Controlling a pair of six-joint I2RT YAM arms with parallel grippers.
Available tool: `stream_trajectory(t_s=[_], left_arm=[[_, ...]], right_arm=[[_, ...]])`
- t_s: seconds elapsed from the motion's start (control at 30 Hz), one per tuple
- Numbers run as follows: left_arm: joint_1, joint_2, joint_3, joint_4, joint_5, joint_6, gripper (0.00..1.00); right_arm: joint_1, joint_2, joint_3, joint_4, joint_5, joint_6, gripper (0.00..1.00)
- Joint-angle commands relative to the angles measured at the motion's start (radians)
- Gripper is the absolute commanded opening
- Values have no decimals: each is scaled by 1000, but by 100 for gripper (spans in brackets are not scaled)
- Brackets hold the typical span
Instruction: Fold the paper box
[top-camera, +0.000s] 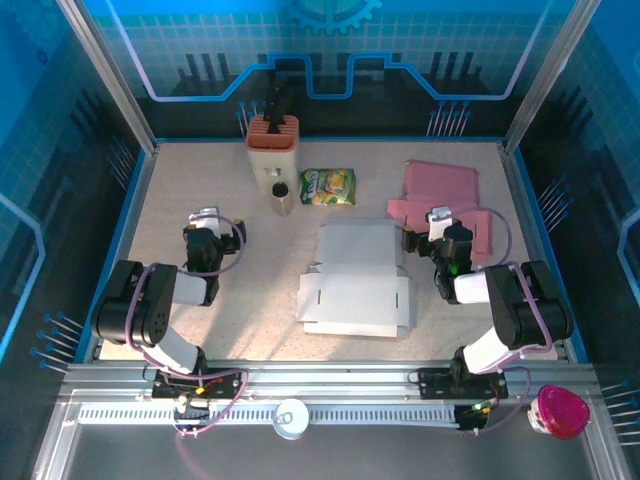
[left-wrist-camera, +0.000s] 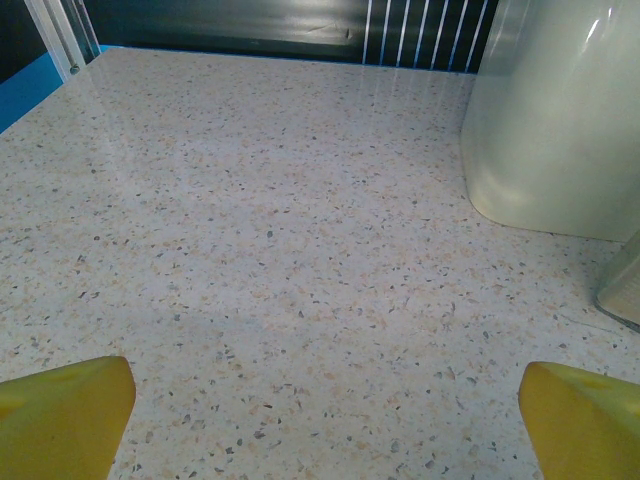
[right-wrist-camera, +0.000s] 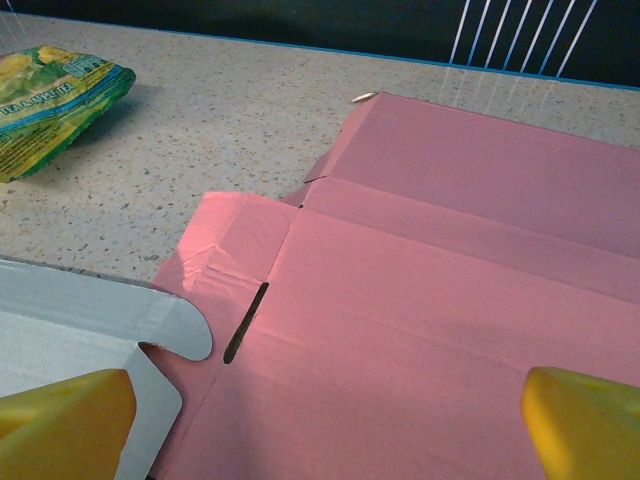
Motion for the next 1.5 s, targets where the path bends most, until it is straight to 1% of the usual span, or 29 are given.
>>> stream_trajectory(t_s=[0.0,0.57,0.63,0.67,0.7,0.73,0.8,0.87,0.9,0.93,0.97,1.0,1.03,1.07,1.1,1.13,1.17,1.2,1.23,1.27,1.3,1.33,1.37,1.43,1.47], left_arm=[[6,-21,8,1,19,-7,99],[7,-21,8,2,18,-8,99],[4,-21,-14,45,46,5,99],[-5,-28,-38,90,37,14,99],[-25,-48,-75,146,-7,29,99],[-44,-85,-112,188,-44,40,99],[-89,-152,-156,220,-85,82,99],[-151,-201,-167,224,-148,147,99],[-193,-232,-167,220,-189,192,99],[-237,-273,-166,217,-234,227,99],[-270,-316,-162,205,-261,258,99],[-312,-385,-148,162,-291,289,99],[-349,-466,-114,67,-323,306,99],[-377,-536,-63,-70,-353,295,99],[-399,-617,29,-296,-399,235,99],[-403,-681,149,-608,-411,110,99],[-397,-713,256,-842,-379,-4,99],[-396,-731,357,-1027,-360,-159,99],[-394,-745,424,-1175,-318,-320,99],[-386,-758,432,-1186,-239,-377,99],[-369,-771,431,-1187,-107,-434,99],[-351,-766,458,-1232,-4,-499,99],[-351,-749,491,-1292,39,-559,98],[-375,-694,559,-1434,120,-672,84],[-400,-676,570,-1473,141,-713,80]], right_arm=[[-17,-20,22,-4,-14,-3,100],[-17,-20,23,-3,-12,-3,100],[-12,-35,-9,57,10,-4,100],[-5,-66,-37,79,48,0,100],[-2,-116,-54,64,91,12,100],[1,-171,-63,33,108,12,100],[24,-263,-55,-54,128,-10,100],[70,-336,-66,-28,179,-58,100],[100,-400,-68,-16,208,-88,100],[125,-468,-43,-65,234,-107,100],[138,-532,1,-170,248,-105,100],[143,-604,77,-330,246,-73,100],[144,-668,158,-491,234,-32,100],[148,-709,223,-602,236,12,100],[150,-744,306,-744,236,90,100],[148,-770,387,-880,201,153,100],[145,-785,448,-984,128,200,100],[143,-801,496,-1066,35,264,100],[141,-819,498,-1109,-35,359,100],[138,-836,498,-1112,-94,438,100],[120,-850,484,-1086,-204,501,100],[100,-851,476,-1062,-314,546,100],[95,-839,494,-1102,-353,586,100],[128,-792,582,-1299,-335,616,100],[157,-773,612,-1387,-294,617,99]])
